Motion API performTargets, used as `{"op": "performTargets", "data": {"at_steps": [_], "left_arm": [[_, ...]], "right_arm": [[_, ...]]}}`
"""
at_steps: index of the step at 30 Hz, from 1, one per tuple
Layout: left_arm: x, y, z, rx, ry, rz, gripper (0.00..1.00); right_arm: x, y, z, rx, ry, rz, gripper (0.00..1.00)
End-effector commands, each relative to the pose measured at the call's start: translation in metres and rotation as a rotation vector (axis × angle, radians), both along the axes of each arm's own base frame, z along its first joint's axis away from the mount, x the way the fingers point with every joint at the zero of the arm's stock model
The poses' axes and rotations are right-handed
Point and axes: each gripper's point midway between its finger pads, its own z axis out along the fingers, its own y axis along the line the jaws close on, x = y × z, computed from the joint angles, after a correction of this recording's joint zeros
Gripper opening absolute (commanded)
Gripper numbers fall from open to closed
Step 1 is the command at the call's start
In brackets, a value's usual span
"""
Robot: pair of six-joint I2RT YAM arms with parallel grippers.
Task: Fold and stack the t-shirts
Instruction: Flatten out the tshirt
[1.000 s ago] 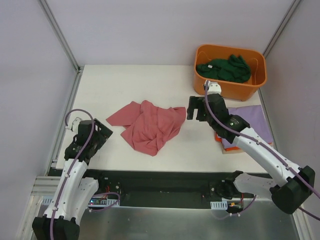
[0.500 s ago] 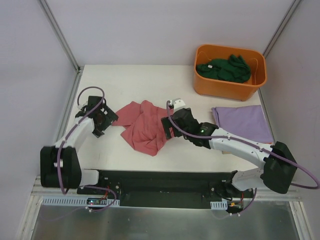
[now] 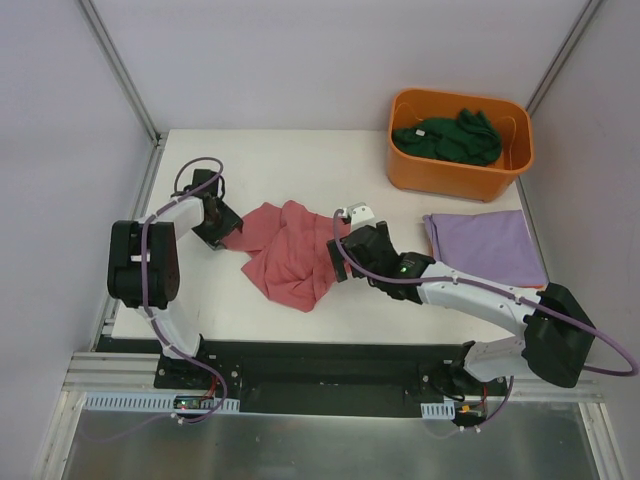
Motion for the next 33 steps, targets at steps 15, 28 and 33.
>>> {"op": "performTargets", "data": {"at_steps": [15, 28, 33], "left_arm": [[-0.036, 0.018, -0.002, 0.122, 0.008, 0.021, 0.0], [-0.104, 0.02, 0.008, 0.16, -0.092, 0.077, 0.0], [-0.106, 0.021, 0.006, 0.178, -0.077, 0.043, 0.0]], "right_arm": [[0.024, 0.059, 0.006, 0.003, -0.004, 0.078, 0.99], [0.03, 0.096, -0.021, -0.111, 0.032, 0.034, 0.79], [0.038, 0.1, -0.024, -0.092, 0.017, -0.029, 0.75]]}}
